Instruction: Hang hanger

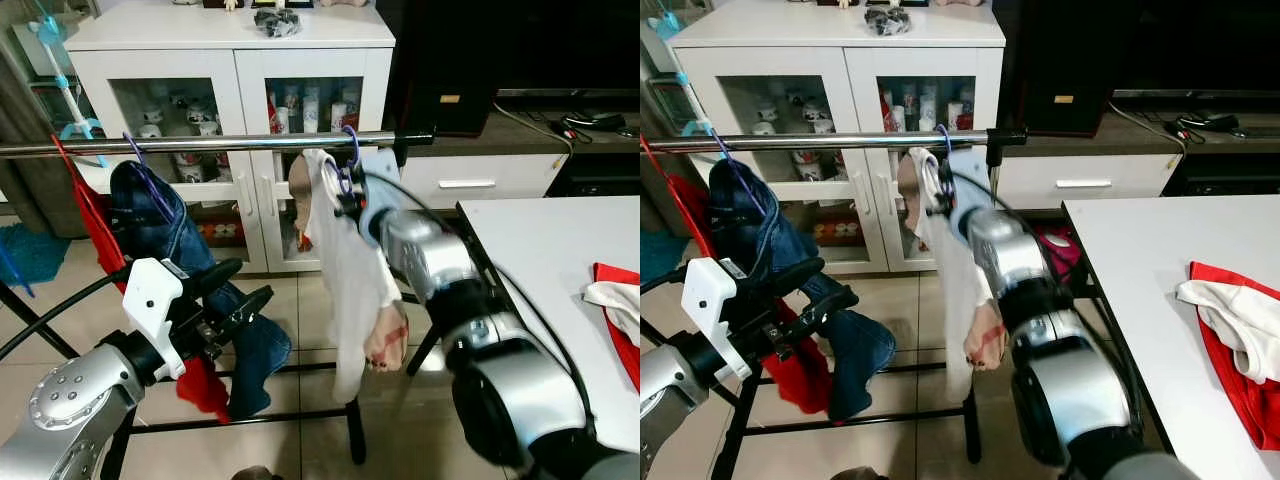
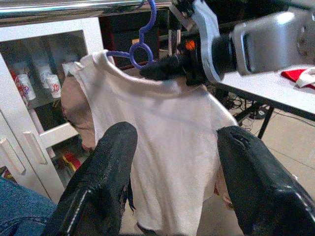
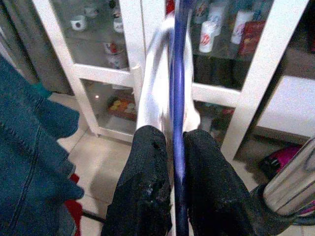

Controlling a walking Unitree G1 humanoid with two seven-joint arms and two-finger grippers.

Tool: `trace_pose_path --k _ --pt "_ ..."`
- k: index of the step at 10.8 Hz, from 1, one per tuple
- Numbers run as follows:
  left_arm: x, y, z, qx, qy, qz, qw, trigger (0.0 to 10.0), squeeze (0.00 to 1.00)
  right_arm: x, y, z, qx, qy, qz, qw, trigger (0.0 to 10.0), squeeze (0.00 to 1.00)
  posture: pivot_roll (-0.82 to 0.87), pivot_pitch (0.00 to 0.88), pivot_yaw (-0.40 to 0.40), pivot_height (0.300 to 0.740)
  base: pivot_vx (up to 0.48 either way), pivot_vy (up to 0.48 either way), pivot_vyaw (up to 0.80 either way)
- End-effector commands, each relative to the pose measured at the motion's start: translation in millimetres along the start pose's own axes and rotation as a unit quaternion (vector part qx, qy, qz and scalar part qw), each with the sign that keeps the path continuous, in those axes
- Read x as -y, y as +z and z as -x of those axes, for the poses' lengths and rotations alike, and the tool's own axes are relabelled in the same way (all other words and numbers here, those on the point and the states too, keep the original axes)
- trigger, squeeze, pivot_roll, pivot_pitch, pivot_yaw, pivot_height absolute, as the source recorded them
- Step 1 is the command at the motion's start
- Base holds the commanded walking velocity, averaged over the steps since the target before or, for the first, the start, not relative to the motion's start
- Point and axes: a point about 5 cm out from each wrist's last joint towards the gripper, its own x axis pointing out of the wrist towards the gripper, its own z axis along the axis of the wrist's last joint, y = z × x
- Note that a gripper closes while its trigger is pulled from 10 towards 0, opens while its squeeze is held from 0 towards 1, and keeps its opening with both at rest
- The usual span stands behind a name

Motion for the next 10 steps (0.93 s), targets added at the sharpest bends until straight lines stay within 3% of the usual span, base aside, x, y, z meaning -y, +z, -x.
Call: trace_pose_path --k 1,3,5,6,7,8,9,10 --pt "1.0 2.0 -1.1 -0.001 -0.004 -0.007 1.000 10.0 0.24 1.9 4.1 2.4 0.019 0.006 -0.004 1.000 10.0 1.00 0.07 0.000 0.040 0.740 0.000 0.000 0.00" --pt "1.0 1.8 -2.2 0.001 0.000 -0.007 1.000 10.0 0.24 3.9 12.7 10.1 0.060 0.024 -0.026 0.998 10.0 1.00 0.07 0.000 0.043 0.740 0.000 0.000 0.00" --pt "-1.4 1.0 -6.0 0.009 0.022 -0.006 1.000 10.0 0.24 3.7 30.3 27.0 0.148 0.057 -0.055 0.986 10.0 1.00 0.07 0.000 0.043 0.740 0.000 0.000 0.00" --pt "-6.5 -1.1 -9.4 0.011 0.063 -0.011 0.998 10.0 0.24 6.5 37.3 41.3 0.225 0.041 -0.042 0.973 10.0 0.00 0.06 0.000 0.046 0.740 0.000 0.000 0.00" --pt "-9.2 -4.9 -11.3 0.001 0.092 -0.004 0.996 10.0 0.24 6.0 28.4 46.4 0.187 0.057 -0.033 0.980 10.0 0.00 0.06 0.000 0.046 0.740 0.000 0.000 0.00" --pt "-13.1 -4.8 -14.0 0.010 0.143 0.008 0.990 10.0 0.17 1.1 21.2 62.3 0.185 0.121 -0.023 0.975 10.0 0.00 0.04 0.000 0.044 0.740 0.000 0.000 0.00" --pt "-10.8 -2.4 -15.2 0.024 0.173 0.015 0.985 10.0 0.13 4.1 10.9 79.8 0.175 0.131 -0.028 0.975 10.0 0.00 0.03 0.000 0.041 0.740 0.000 0.000 0.00" --pt "-9.2 -2.9 -15.4 0.026 0.185 0.019 0.982 10.0 0.13 7.2 2.4 89.8 0.174 0.129 -0.034 0.976 10.0 0.47 0.03 0.000 0.039 0.740 0.000 0.000 0.00"
